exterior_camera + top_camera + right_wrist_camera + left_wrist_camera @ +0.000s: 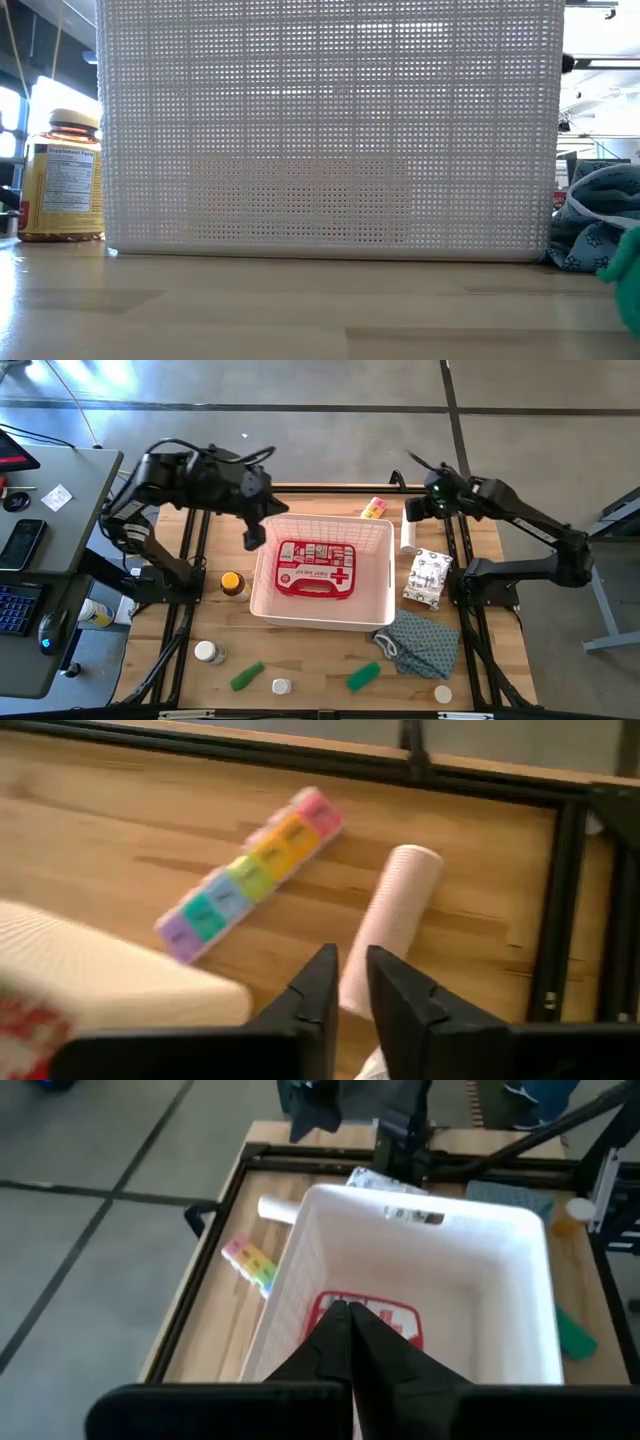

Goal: Pick & place medical supplies in basket/bin
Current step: Put the rolled white bandage into the white container

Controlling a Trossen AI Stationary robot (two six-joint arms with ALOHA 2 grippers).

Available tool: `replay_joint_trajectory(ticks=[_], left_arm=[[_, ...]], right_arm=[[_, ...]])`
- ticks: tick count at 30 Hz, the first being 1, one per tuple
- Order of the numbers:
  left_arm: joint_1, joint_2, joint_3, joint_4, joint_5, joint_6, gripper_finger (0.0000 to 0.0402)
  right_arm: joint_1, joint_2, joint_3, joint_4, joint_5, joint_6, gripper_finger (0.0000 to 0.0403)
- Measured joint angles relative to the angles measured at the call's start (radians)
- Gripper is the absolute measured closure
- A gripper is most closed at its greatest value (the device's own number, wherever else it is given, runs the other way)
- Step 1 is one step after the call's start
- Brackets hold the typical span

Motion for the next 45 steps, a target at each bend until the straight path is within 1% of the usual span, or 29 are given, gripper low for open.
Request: replay_joint_trajectory(ticks=[5,9,12,15,18,22,28,32,36,40,42,45], left_arm=[[-0.001,-0.042,-0.001,-0.004,-0.003,-0.01,0.0348],[-0.001,-0.079,0.0,-0.004,-0.006,-0.016,0.0339],[-0.001,-0.104,-0.002,-0.008,-0.007,-0.019,0.0343],[-0.001,-0.132,-0.026,0.007,-0.03,-0.019,0.0353],[-0.001,-0.173,-0.094,0.017,-0.059,-0.038,0.0364],[-0.001,-0.241,-0.224,0.055,-0.06,-0.098,0.0369],[-0.001,-0.37,-0.425,0.153,-0.06,-0.227,0.0349],[-0.001,-0.442,-0.53,0.224,-0.059,-0.303,0.0341],[-0.002,-0.489,-0.578,0.245,-0.058,-0.375,0.034],[-0.001,-0.509,-0.589,0.238,-0.058,-0.424,0.034],[-0.001,-0.509,-0.589,0.24,-0.058,-0.436,0.034],[-0.001,-0.509,-0.589,0.239,-0.058,-0.452,0.0339]], right_arm=[[-0.122,0.055,-0.056,0.045,-0.097,-0.028,0.0274],[-0.173,0.097,-0.111,0.084,-0.116,-0.029,0.0213],[-0.19,0.125,-0.148,0.132,-0.151,-0.017,0.018],[-0.193,0.157,-0.194,0.197,-0.183,0.005,0.0161],[-0.195,0.196,-0.236,0.258,-0.172,0.009,0.0156],[-0.208,0.252,-0.286,0.291,-0.183,0.032,0.0155],[-0.213,0.323,-0.325,0.363,-0.199,-0.013,0.0155],[-0.215,0.377,-0.345,0.407,-0.196,-0.011,0.0155],[-0.215,0.427,-0.353,0.442,-0.206,-0.017,0.0155],[-0.215,0.467,-0.353,0.451,-0.202,-0.031,0.0158],[-0.216,0.479,-0.353,0.452,-0.201,-0.042,0.0167],[-0.216,0.481,-0.353,0.45,-0.203,-0.044,0.0197]])
